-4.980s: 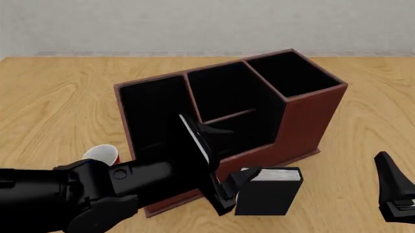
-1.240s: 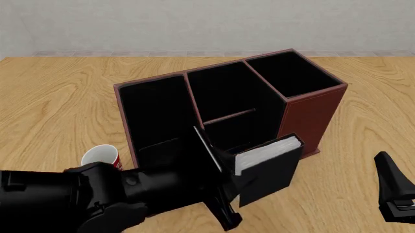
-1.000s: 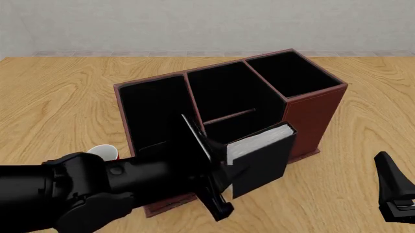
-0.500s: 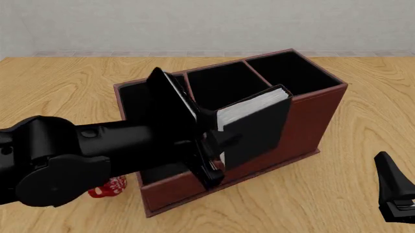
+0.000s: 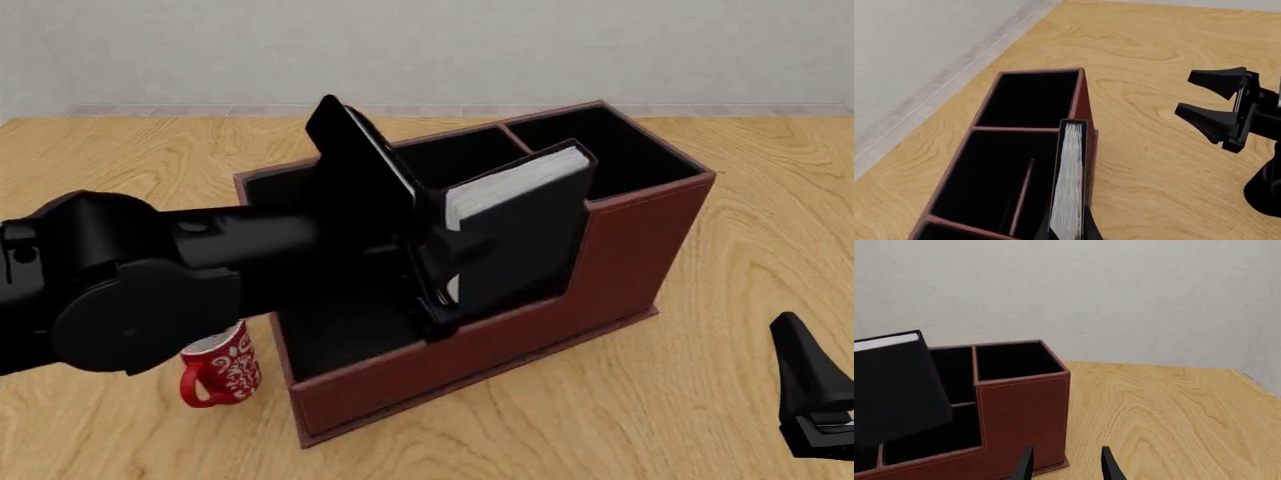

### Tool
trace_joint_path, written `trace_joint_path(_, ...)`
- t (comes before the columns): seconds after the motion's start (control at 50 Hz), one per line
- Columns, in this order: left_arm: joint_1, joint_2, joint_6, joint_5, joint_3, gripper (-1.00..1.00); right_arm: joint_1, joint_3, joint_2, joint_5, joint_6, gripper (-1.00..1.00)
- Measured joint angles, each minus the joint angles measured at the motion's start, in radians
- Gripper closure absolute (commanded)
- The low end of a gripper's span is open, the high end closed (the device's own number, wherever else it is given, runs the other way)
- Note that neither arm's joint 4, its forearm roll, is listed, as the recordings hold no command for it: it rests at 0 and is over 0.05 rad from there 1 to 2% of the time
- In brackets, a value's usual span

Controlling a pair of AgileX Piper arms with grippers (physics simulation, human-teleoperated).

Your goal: Pick up the book and place it in the back compartment of the caddy.

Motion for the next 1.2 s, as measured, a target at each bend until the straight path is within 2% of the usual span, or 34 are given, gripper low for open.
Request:
trace_joint_path(0.82, 0.069, 0.162, -0.001, -0.064, -0.032, 1.0, 0.0, 0.0, 0.0, 0.0, 0.0, -1.0)
trace_joint_path(1.2, 0.097, 0.216, -0.023, -0.11, -0.016, 1.0, 0.0, 0.0, 0.0, 0.0, 0.0, -1.0)
